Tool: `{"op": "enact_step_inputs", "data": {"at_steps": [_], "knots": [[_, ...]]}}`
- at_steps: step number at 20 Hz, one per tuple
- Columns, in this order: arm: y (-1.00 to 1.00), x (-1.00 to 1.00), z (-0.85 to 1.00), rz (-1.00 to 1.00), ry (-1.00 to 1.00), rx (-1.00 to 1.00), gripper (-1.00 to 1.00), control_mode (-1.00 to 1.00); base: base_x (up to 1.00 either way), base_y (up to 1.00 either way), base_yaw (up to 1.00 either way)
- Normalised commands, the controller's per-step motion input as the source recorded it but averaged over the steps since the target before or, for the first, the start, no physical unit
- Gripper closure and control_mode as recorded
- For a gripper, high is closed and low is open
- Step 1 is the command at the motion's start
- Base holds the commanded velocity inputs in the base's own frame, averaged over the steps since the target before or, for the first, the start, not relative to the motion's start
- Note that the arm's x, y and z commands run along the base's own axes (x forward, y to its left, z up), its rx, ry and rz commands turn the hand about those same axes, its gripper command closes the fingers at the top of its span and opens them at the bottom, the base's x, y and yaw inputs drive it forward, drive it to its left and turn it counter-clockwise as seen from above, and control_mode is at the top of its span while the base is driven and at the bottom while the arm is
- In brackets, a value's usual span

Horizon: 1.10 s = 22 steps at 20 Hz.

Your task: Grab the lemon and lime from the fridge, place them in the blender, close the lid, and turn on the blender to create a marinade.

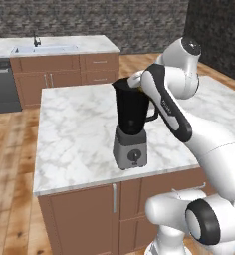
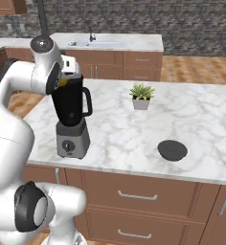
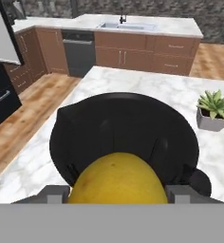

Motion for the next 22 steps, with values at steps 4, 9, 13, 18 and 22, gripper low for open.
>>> {"op": "enact_step_inputs", "data": {"at_steps": [4, 9, 13, 18, 22], "knots": [[0.23, 0.49, 0.0, 0.0, 0.13, 0.0, 1.0, -1.0, 0.0, 0.0, 0.0], [0.3, 0.46, -0.1, 0.0, 0.07, -0.03, 1.0, -1.0, 0.0, 0.0, 0.0], [0.03, 0.31, -0.48, 0.0, 0.0, -0.03, 1.0, -1.0, 0.0, 0.0, 0.0], [0.0, 0.27, -0.58, 0.0, 0.0, -0.01, -1.0, -1.0, 0.0, 0.0, 0.0], [0.0, 0.31, -0.13, 0.0, -0.01, 0.0, -1.0, -1.0, 0.0, 0.0, 0.0]]}}
